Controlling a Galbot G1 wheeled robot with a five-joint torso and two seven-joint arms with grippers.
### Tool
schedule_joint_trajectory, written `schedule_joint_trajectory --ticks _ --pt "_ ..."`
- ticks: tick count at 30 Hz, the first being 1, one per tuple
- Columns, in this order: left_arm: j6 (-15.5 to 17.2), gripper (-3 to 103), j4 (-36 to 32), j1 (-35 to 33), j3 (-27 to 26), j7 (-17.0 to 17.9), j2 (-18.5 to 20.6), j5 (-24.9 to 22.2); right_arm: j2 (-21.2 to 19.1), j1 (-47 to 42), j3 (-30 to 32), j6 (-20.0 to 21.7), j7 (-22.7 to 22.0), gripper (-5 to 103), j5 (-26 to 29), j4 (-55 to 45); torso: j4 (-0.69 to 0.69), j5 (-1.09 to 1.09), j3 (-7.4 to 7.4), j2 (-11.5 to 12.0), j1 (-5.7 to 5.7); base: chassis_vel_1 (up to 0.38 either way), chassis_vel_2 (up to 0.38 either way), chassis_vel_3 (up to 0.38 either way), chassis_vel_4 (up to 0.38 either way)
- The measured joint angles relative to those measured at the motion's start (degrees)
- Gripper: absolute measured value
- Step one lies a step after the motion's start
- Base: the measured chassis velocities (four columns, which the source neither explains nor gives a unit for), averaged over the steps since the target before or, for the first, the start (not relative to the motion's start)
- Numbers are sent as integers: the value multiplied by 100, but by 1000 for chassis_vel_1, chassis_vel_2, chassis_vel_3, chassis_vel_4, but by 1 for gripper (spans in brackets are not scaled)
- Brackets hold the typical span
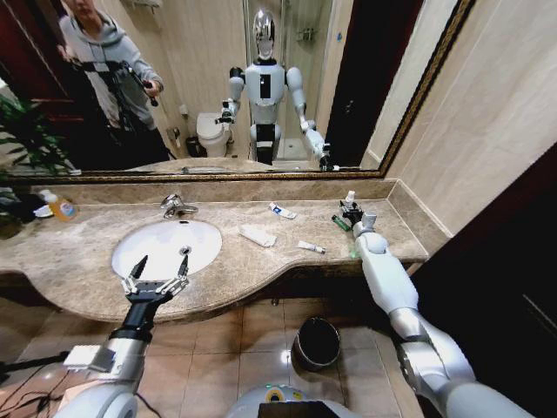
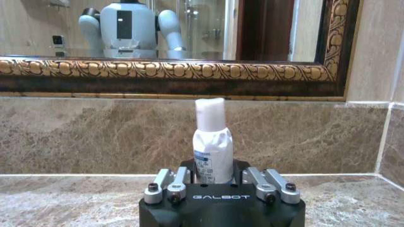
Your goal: Pick up the trash from the sink and place it in the trash bin.
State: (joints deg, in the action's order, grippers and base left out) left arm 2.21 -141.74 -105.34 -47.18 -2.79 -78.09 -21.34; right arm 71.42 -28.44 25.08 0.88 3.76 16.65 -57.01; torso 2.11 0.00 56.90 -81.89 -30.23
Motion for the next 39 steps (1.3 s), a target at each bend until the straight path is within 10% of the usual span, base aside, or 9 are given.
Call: schedule_joint_trajectory --ticks 22,39 --pt "0 100 0 0 0 0 0 0 -378 -739 186 264 -141 13 193 -1674 1 0 0 0 0 0 0 0 0" --pt "0 100 0 0 0 0 0 0 -636 -4927 1323 224 -665 13 1125 -5852 -2 2 -1 0 1 0 0 0 0"
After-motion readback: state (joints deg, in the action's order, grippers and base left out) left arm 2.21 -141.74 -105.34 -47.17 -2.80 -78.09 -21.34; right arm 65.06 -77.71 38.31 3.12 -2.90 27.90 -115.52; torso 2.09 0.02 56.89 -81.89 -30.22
